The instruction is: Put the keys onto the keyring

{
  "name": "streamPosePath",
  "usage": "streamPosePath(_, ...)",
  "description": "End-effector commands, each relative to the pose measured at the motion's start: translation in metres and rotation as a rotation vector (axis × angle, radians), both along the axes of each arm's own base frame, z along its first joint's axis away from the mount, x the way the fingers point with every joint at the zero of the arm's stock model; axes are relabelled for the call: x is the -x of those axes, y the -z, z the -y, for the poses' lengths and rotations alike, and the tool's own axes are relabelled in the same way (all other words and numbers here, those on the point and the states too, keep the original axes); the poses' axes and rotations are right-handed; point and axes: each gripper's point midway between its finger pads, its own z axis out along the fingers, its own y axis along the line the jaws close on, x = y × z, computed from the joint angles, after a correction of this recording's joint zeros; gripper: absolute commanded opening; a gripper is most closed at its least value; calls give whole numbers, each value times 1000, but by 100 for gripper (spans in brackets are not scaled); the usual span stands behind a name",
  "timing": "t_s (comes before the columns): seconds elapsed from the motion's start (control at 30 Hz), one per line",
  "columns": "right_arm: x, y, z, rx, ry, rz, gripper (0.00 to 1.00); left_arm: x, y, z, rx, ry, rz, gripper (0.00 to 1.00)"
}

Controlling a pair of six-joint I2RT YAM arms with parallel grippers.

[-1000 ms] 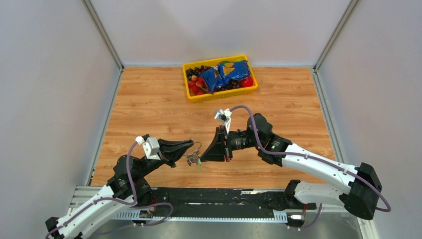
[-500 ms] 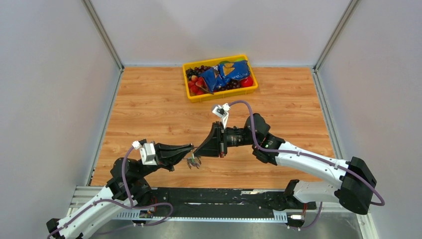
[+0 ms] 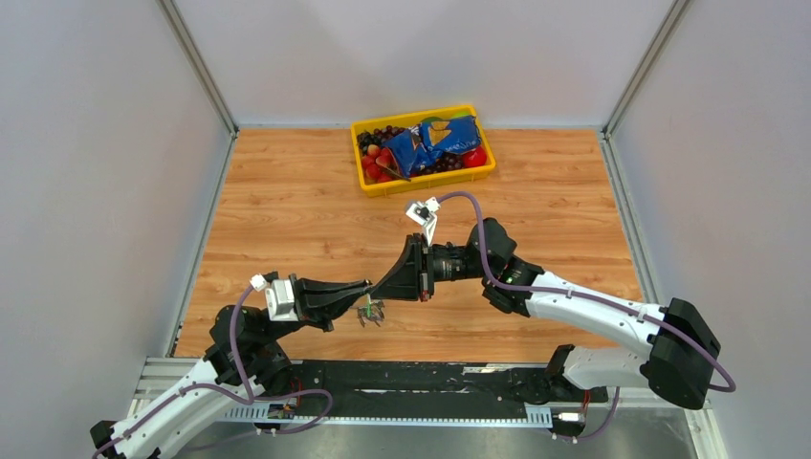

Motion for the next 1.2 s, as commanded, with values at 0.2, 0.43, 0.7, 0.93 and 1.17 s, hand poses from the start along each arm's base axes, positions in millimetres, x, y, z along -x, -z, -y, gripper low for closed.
streamPosePath(0.2, 0, -11, 0, -54, 14, -5, 0, 13, -18, -3, 55, 46, 74, 0)
streamPosePath(0.43, 0, -12, 1, -64, 19, -25, 0, 19, -19, -3, 58, 70, 92, 1)
streamPosePath(0.7, -4, -14, 1, -68, 45, -39, 0, 23, -18, 1, 47, 104, 102, 1)
streamPosePath(0.93, -10, -17, 0, -71, 71, -59, 0, 24, -16, 3, 36, 118, 102, 1)
streamPosePath(1.17, -20, -18, 3, -72, 119, -69, 0, 24, -15, 5, 31, 122, 101, 1)
